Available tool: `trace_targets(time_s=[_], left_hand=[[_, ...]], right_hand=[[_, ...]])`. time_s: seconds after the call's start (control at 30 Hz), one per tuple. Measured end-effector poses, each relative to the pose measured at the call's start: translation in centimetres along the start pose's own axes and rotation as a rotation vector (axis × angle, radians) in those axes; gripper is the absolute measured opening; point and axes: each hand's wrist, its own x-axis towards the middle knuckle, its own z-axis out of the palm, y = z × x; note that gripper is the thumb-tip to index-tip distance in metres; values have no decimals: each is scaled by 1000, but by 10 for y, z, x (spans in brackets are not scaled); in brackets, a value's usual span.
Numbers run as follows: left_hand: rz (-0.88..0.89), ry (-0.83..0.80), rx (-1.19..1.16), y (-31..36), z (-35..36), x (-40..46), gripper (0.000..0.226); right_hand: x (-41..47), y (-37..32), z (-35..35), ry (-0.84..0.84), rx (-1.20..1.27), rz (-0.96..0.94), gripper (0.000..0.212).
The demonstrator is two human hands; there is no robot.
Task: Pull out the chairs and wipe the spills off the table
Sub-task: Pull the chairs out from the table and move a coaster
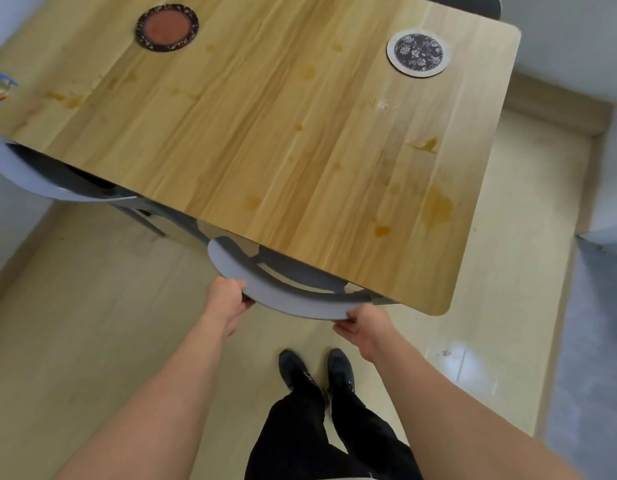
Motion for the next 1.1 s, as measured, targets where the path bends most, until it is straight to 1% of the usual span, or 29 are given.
trace_targets(time_s=[0.2, 0.37, 0.57, 0.77, 0.9, 1.1], left_hand=[[26, -82, -34, -5, 4, -7, 31], [51, -115, -80, -3, 9, -10, 28], [24, -196, -79, -17, 33, -13, 22], [15, -170, -113, -20, 38, -21, 19], [-10, -188, -102, -25, 44, -25, 19], [-27, -189, -109, -31, 55, -30, 18]], right_hand=[[3, -4, -10, 54, 15, -66, 34], [-3, -1, -13, 58, 12, -91, 30], [-6, -1, -43, 99, 41, -133, 22], [-7, 3, -48, 103, 53, -148, 21], [-5, 0, -58, 139, 42, -154, 25], [-6, -3, -68, 175, 45, -130, 23]])
